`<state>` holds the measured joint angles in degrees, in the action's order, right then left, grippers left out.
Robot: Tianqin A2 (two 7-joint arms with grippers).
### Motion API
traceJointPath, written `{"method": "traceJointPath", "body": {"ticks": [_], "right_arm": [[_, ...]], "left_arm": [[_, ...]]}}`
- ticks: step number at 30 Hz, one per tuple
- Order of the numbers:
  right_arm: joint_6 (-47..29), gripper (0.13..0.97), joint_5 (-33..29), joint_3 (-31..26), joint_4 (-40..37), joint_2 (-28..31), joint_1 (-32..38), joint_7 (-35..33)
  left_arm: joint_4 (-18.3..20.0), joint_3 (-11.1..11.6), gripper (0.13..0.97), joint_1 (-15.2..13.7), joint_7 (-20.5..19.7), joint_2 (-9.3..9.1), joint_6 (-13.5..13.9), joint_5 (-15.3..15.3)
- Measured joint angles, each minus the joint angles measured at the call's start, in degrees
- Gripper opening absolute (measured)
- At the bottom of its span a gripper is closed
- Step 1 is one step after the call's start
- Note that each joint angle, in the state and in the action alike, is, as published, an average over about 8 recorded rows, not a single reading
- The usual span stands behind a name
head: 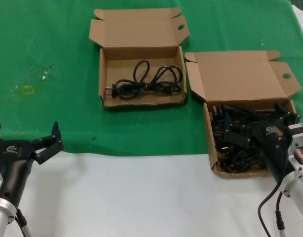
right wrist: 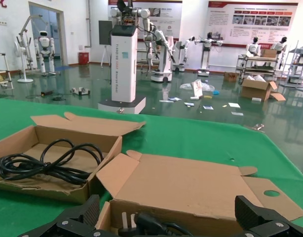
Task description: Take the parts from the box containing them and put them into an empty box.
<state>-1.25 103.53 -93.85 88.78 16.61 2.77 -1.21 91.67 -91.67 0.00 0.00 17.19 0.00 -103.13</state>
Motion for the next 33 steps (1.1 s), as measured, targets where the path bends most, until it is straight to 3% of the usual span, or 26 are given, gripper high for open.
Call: {"method": "traceJointPath", "body": {"ticks": [33], "right_arm": [[0.0,0.966,0.0,0.0,0.0,0.0,0.0,0.0]], "left_arm": [[0.0,0.0,0.966,0.0,0.0,0.00,0.0,0.0]]}}
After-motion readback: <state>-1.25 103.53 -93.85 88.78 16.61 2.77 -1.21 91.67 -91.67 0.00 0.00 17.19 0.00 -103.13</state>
